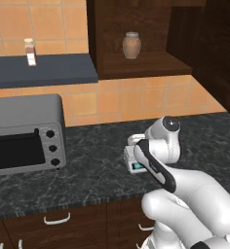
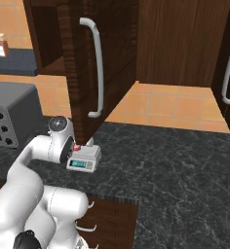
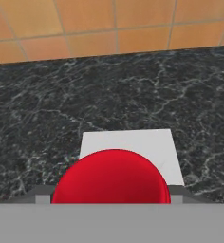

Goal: Pick the jam and place it on the digital scale for weighing, and close the cabinet.

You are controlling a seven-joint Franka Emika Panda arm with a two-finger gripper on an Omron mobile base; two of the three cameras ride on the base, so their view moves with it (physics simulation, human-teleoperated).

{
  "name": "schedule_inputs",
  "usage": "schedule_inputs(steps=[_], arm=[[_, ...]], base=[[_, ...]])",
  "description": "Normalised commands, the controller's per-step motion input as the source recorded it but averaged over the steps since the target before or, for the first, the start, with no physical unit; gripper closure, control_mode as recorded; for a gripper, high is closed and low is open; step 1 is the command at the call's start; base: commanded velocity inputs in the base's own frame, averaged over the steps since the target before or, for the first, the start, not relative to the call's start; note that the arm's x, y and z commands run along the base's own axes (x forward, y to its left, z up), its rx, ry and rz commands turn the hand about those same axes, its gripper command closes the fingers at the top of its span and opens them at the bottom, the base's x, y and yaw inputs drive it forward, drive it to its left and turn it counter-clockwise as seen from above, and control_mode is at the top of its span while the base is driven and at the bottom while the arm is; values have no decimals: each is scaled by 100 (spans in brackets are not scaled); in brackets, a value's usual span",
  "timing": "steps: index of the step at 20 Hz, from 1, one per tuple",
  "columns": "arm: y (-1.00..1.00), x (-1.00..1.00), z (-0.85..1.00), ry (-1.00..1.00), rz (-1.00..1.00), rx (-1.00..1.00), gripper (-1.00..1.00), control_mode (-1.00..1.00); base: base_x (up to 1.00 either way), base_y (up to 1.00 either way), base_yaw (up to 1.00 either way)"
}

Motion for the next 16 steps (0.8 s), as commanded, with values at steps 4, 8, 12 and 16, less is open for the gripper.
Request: schedule_inputs(steps=[4,8,12,16], arm=[[-2,0,-19,0,0,0,100,-100],[-1,3,-31,0,0,0,100,-100],[-5,5,-27,0,3,0,100,-100],[-1,8,-36,0,4,0,100,-100]], base=[[0,0,0],[0,0,0],[0,0,0],[0,0,0]])
